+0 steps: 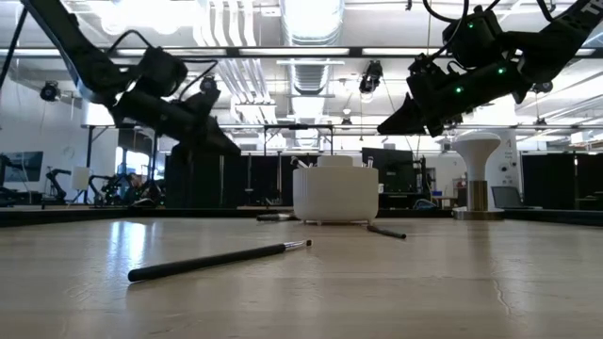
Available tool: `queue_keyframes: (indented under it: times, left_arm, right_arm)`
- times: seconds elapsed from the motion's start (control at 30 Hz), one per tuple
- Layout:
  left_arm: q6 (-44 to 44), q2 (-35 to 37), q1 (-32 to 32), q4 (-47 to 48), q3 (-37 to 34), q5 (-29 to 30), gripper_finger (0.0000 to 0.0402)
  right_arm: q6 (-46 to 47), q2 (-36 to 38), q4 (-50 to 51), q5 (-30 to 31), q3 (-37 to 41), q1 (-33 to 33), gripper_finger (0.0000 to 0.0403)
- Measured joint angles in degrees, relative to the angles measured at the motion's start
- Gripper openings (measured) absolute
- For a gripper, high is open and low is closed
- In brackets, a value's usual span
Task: Put items in baskets/containers
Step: Put the black silver highlighter brush into the pen organizer
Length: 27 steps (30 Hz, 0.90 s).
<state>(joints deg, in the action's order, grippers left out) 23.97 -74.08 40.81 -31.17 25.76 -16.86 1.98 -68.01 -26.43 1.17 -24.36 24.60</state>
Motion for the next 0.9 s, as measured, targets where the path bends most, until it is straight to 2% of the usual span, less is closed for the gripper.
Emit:
queue_keyframes:
  times: [0.27,0.4,0.67,0.8,0.9]
  left_arm:
    - [-0.57,-0.79,-2.55,15.04,5.33,1.53,0.0001]
    - [-1.86,-3.39,-6.73,20.41,9.14,5.27,0.0025]
    - [2.92,-12.47,-17.45,21.96,13.96,18.91,0.0104]
    - [5.70,-17.26,-20.32,20.12,15.48,26.71,0.0126]
    - [7.12,-20.18,-21.04,16.87,16.50,28.94,0.0134]
  right_arm:
    - [0.35,0.00,-0.05,-0.11,0.00,0.00,0.0059]
    - [0.39,0.00,-0.07,-0.11,0.00,0.00,0.0059]
    - [0.37,0.00,-0.02,-0.11,0.00,0.00,0.0059]
    - [0.32,0.00,0.00,-0.11,0.00,0.00,0.0059]
    - [0.13,0.00,0.06,-0.11,0.00,0.02,0.0059]
